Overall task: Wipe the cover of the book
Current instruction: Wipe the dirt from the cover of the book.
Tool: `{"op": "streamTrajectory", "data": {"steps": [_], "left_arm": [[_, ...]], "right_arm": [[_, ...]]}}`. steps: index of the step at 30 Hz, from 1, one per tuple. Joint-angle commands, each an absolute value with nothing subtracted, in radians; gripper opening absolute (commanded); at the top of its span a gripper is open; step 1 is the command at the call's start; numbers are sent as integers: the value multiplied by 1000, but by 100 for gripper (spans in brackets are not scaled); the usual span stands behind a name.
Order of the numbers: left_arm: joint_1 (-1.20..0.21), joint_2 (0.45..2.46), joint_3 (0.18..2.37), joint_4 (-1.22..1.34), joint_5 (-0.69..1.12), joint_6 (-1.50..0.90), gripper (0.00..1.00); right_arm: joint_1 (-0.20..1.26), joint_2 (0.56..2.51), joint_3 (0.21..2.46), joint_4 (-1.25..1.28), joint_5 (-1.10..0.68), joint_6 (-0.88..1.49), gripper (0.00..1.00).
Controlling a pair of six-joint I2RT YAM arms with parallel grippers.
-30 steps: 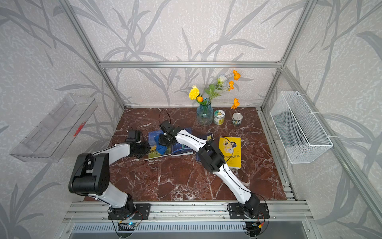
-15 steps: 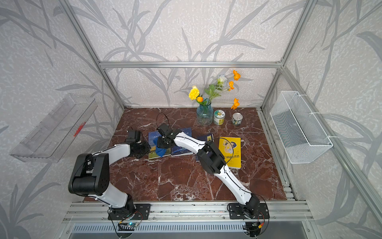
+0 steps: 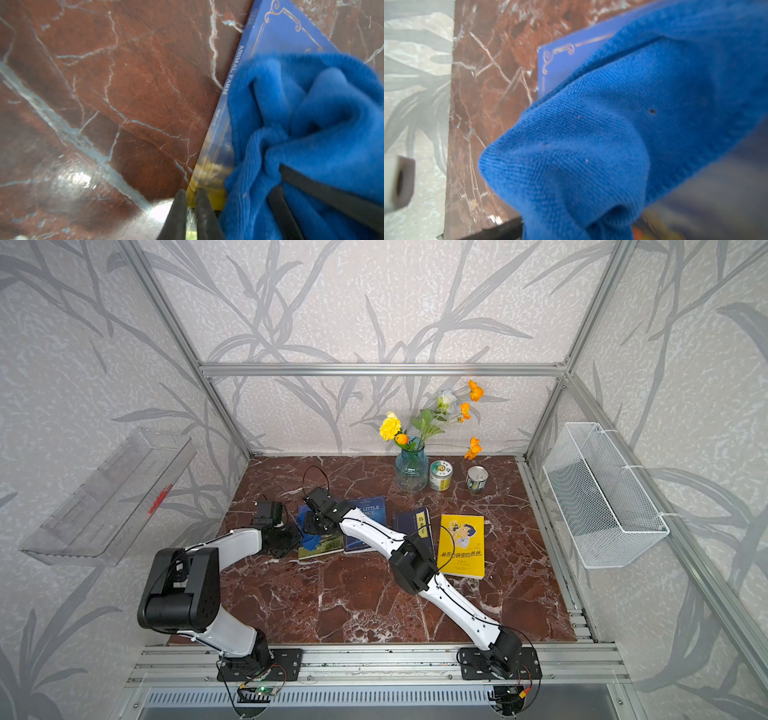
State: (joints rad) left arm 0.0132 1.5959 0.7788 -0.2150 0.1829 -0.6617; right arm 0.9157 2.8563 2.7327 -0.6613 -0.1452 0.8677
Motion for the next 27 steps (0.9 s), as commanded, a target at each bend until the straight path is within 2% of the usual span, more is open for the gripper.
{"op": "streamTrajectory", "data": {"steps": [1,3,7,10,15,23,25,27], "left_arm": [[4,1623,733,-337,178,-647,12],[4,1623,732,-336,175,-647,12],[3,1623,732,-336,175,-647,12],[4,1622,733,-336,172,-649,12],[4,1621,732,-336,173,-649,12],[3,1622,732,-335,177,-648,12],[4,1623,732,-336,176,-646,12],[4,1622,733,-335,176,-647,12]], "right_arm": [[929,2942,2691,-931,-123,849,0],[939,2852,2527,-875,-124,829,0],[943,2609,2049,-620,-125,862,0],[937,2507,1869,-511,-114,885,0],[915,2588,2027,-593,-137,872,0],[882,2963,2738,-897,-165,905,0],[883,2983,2767,-916,-175,900,0],[885,2936,2678,-913,-167,870,0]]}}
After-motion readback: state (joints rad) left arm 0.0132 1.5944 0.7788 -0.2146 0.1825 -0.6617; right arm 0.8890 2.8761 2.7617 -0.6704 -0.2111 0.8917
